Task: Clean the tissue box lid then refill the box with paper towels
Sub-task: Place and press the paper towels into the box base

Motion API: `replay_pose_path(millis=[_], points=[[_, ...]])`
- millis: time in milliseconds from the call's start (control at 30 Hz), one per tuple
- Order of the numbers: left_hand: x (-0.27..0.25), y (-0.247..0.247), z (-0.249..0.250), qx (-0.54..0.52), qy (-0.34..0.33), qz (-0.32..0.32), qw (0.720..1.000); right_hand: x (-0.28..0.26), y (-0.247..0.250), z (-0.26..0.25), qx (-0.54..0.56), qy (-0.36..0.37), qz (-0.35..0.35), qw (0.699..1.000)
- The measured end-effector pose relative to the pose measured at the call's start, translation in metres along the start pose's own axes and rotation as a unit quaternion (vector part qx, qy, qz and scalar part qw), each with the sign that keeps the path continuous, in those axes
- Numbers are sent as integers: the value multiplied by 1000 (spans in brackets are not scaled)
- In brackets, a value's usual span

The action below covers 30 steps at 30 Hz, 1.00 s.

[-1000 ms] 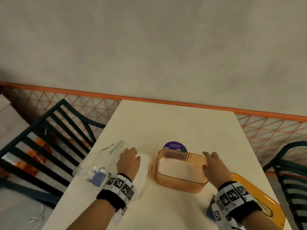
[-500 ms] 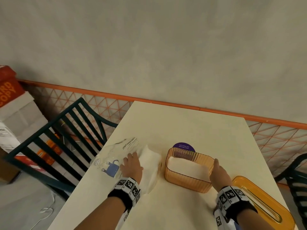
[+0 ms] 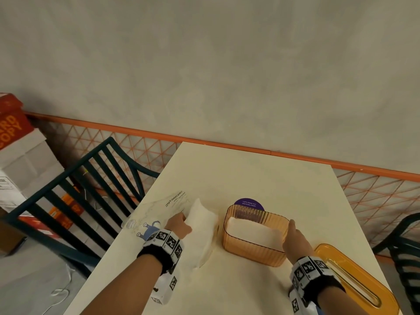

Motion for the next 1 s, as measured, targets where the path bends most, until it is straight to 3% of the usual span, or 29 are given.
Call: replay_pose_path(millis=[133,200,300,333,367,433,533,633,767,867,933,1000], points=[[-9,12,7,-111,-40,-16,993,-2,4,0,2,-5,-29,1000],[-16,24,7,-199,-46,-11,979,-4,17,-3,-9,12,-12,1000],[-31,43,12,-395,-77,-2,915,-16,53,-28,50,110,105,987],[-37,49,16,-442,-92,2,892,-24,61,-43,105,150,107,977],[-41,54,17,-471,-100,8,877,-34,67,-62,171,190,72,964],[-47,60,21,-491,-110,36,863,-56,62,-102,282,233,-75,928],[-52,58,25,-479,-121,76,866,-78,39,-153,333,266,-208,880],[-54,50,21,-453,-136,101,875,-83,11,-179,392,262,-214,855],[-52,34,4,-411,-167,96,891,-82,-23,-185,393,258,-198,860],[-53,22,-11,-369,-121,94,917,-81,-42,-180,350,241,-214,880],[-52,19,-15,-327,-122,85,933,-82,-39,-181,338,244,-209,884],[-54,26,-11,-270,-134,82,950,-84,-15,-188,318,285,-158,890]])
Point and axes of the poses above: each hand's wrist, its own x-axis towards the middle knuckle, its own y-axis out of the back of the hand, z = x × y, the point moved 5 cm from there along x, towards the middle knuckle, and after that the axes turned 8 degrees about -y, right-handed, at the moved point
